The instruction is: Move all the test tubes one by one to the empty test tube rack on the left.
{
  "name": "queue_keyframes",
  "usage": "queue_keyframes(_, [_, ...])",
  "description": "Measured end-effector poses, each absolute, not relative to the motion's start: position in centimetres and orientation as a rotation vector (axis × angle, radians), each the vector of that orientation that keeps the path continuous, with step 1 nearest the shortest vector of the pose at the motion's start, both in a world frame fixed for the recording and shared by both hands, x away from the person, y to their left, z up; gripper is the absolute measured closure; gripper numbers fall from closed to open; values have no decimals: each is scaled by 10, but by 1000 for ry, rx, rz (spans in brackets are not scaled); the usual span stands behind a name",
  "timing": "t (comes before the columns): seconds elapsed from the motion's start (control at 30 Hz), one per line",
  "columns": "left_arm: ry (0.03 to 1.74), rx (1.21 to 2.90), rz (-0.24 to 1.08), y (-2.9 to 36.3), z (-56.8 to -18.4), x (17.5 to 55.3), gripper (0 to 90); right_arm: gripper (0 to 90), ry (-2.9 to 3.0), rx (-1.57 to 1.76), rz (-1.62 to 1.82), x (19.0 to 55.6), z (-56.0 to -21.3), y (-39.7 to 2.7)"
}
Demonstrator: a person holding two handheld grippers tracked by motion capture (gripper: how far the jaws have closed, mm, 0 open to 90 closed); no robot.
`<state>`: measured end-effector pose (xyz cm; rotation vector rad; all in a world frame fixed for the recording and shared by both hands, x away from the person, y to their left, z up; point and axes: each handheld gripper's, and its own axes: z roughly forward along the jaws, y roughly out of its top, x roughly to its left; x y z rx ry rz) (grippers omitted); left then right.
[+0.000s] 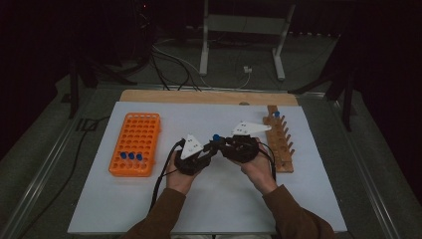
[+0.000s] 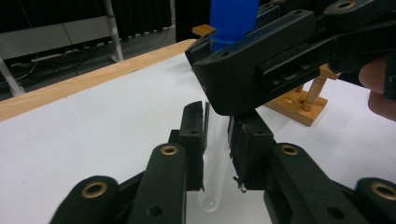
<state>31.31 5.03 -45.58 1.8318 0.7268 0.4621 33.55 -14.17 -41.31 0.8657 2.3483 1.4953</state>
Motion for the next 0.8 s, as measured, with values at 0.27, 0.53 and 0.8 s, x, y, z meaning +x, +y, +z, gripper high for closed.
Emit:
queue_keyframes(0.27, [739, 1827, 462, 52, -456, 313, 780, 641, 2345, 876, 1529, 336, -412, -146])
queue_keyframes(0.53, [796, 1808, 449, 63, -459, 316, 780, 341, 2325, 895, 1568, 338, -409, -160])
queue_keyframes(0.8, [813, 1792, 441, 73, -459, 313, 780, 130, 2284, 911, 1509, 339, -410, -173])
